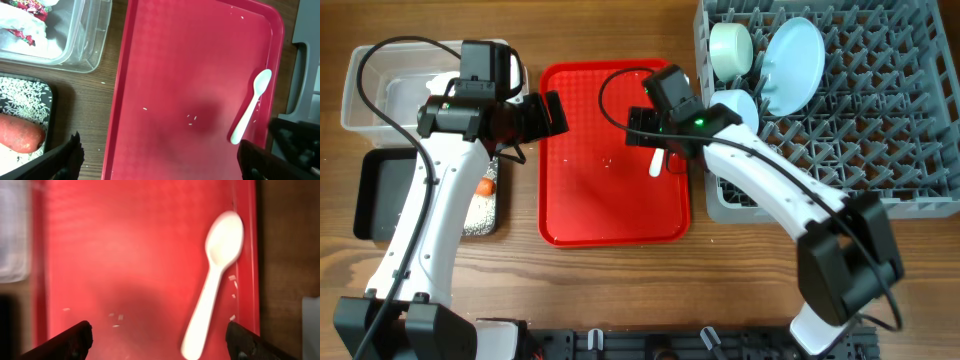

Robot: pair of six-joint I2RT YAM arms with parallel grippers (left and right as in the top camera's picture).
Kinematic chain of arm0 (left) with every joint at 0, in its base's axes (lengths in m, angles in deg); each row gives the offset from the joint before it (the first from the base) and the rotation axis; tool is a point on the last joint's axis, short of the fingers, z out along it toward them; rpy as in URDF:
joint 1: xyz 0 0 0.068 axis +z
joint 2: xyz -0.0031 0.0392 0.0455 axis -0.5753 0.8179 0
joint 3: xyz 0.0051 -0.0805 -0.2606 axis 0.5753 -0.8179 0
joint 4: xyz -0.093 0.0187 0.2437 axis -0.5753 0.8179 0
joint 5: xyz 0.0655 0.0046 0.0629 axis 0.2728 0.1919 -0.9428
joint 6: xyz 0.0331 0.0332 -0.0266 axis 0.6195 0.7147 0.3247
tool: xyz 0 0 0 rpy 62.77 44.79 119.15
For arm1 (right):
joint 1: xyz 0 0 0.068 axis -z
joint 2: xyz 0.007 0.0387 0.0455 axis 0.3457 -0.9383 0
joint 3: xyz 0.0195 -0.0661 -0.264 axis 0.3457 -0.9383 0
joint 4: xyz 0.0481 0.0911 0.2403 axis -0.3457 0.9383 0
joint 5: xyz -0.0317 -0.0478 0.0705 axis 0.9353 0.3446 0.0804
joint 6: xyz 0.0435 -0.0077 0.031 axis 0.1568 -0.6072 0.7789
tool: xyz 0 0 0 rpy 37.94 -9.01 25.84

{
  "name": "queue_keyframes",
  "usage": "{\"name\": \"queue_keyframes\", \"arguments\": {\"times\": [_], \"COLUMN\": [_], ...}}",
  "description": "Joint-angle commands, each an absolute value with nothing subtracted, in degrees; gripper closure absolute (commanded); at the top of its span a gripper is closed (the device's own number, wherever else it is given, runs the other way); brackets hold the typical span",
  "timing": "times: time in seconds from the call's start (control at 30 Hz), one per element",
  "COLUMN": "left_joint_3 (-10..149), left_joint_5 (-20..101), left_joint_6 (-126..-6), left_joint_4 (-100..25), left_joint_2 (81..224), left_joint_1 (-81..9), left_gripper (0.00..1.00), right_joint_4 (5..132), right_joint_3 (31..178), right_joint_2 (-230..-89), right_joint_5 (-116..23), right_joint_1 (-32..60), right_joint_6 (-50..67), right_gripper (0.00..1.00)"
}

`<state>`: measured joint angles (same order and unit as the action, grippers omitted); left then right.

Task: Sort waste into correct bins and load items into the dishwasher rack
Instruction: 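Grasp the white spoon with the right gripper and place it in the rack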

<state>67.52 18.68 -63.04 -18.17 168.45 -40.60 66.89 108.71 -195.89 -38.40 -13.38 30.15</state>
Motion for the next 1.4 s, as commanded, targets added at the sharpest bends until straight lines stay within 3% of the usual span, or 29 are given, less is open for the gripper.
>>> {"name": "queue_keyframes", "arguments": {"times": [0.0, 0.23, 0.5, 0.63, 0.77, 0.87, 1.07, 1.37], "left_joint_3": [68.3, 68.3, 68.3, 68.3, 68.3, 68.3, 68.3, 68.3], "left_joint_5": [19.1, 19.1, 19.1, 19.1, 19.1, 19.1, 19.1, 19.1], "left_joint_6": [-62.1, -62.1, -62.1, -62.1, -62.1, -62.1, -62.1, -62.1], "left_joint_4": [-18.3, -18.3, -18.3, -18.3, -18.3, -18.3, -18.3, -18.3], "left_joint_2": [167.6, 167.6, 167.6, 167.6, 167.6, 167.6, 167.6, 167.6], "left_joint_1": [-40.5, -40.5, -40.5, -40.5, -40.5, -40.5, -40.5, -40.5], "left_gripper": [0.0, 0.0, 0.0, 0.0, 0.0, 0.0, 0.0, 0.0], "right_joint_4": [68.1, 63.4, 58.1, 57.5, 57.4, 57.3, 56.1, 67.6], "right_joint_3": [108.4, 108.4, 108.4, 108.4, 108.4, 108.4, 109.0, 109.0], "right_joint_2": [-202.2, -208.0, -212.3, -212.6, -212.6, -212.6, -208.0, -178.0], "right_joint_5": [-36.4, -33.7, -33.0, -32.3, -32.6, -34.2, -43.4, -34.5], "right_joint_1": [-13.3, -13.0, -13.0, -13.0, -13.0, -13.0, -13.0, -8.7], "right_joint_6": [38.3, 40.9, 40.9, 40.8, 39.6, 38.7, 25.4, 21.2], "right_gripper": [0.12, 0.14, 0.39, 0.62, 0.94, 0.96, 0.96, 0.95]}}
